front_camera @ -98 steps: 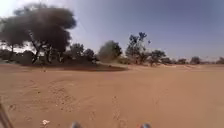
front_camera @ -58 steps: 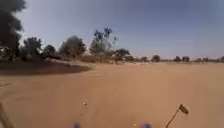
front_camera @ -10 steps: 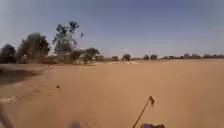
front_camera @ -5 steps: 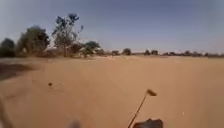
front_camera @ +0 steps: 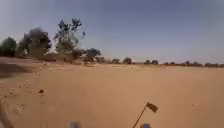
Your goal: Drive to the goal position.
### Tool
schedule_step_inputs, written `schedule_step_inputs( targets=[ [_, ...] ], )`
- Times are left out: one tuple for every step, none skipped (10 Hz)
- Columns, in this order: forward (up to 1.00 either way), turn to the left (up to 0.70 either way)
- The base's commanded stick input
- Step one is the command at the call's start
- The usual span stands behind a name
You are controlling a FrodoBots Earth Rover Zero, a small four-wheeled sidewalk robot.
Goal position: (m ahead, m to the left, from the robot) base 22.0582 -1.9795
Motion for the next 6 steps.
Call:
schedule_step_inputs(
  targets=[
    [0.7, 0.0],
    [0.7, 0.0],
    [0.7, 0.0],
    [0.7, 0.0],
    [0.7, 0.0],
    [0.7, 0.0]
  ],
)
